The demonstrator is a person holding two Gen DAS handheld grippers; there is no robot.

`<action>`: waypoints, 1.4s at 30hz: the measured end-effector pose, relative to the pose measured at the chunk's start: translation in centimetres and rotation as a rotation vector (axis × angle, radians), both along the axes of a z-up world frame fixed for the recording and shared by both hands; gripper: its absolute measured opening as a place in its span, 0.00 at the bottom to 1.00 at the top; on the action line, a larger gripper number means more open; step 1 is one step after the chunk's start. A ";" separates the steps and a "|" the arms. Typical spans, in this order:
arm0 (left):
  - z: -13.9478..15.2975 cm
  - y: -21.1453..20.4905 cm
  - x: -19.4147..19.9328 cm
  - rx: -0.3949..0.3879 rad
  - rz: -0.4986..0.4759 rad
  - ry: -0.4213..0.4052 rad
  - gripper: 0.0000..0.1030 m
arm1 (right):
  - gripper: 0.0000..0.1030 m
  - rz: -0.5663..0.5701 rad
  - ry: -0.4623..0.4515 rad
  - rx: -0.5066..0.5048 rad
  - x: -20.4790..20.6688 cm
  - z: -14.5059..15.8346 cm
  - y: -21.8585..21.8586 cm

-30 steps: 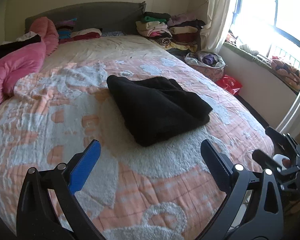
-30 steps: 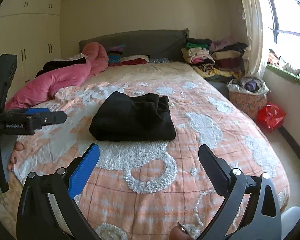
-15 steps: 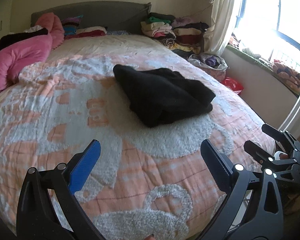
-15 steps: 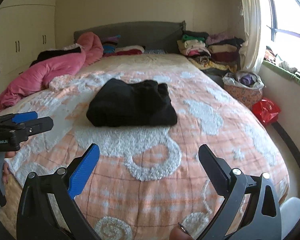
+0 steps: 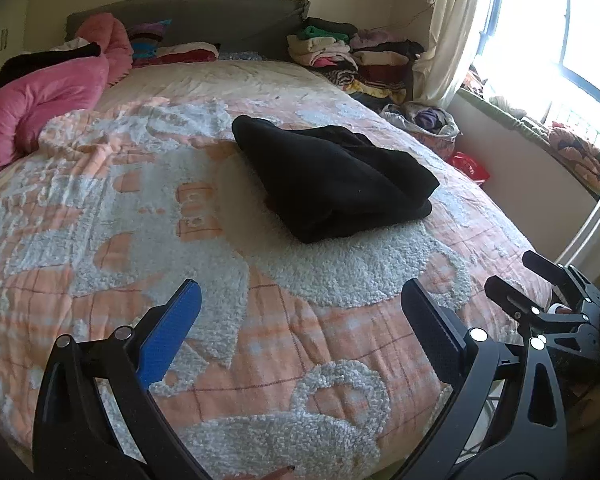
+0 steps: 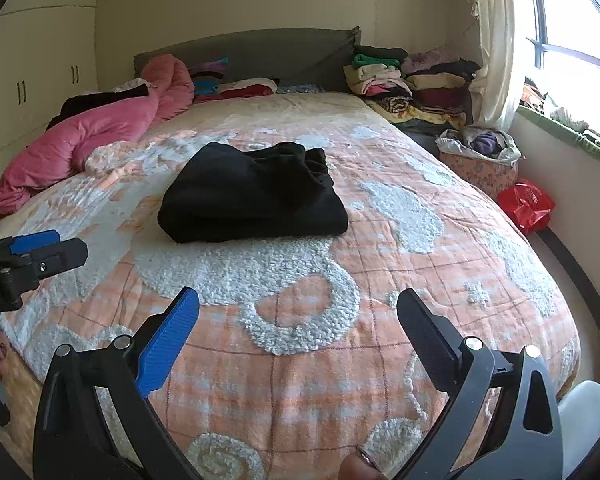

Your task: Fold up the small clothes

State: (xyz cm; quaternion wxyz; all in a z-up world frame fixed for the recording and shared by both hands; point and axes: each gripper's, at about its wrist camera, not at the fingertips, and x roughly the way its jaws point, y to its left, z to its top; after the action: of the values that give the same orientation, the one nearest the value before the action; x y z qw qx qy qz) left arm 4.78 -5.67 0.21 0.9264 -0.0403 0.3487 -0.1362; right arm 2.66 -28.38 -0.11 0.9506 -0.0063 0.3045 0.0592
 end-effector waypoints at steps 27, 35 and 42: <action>0.0 0.4 0.2 0.009 0.024 0.014 0.91 | 0.96 -0.002 -0.003 0.000 0.0 0.1 -0.1; 0.1 0.6 0.1 0.010 0.029 0.011 0.91 | 0.96 -0.001 0.000 -0.001 0.0 0.0 -0.1; 0.1 0.6 0.0 0.015 0.033 0.011 0.91 | 0.96 0.001 -0.002 0.001 -0.2 0.2 0.1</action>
State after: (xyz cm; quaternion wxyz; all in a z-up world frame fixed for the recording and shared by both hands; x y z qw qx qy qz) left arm 4.79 -5.04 0.31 0.9269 -0.0396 0.3541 -0.1181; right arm 2.47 -28.28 0.12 0.9510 -0.0060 0.3033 0.0598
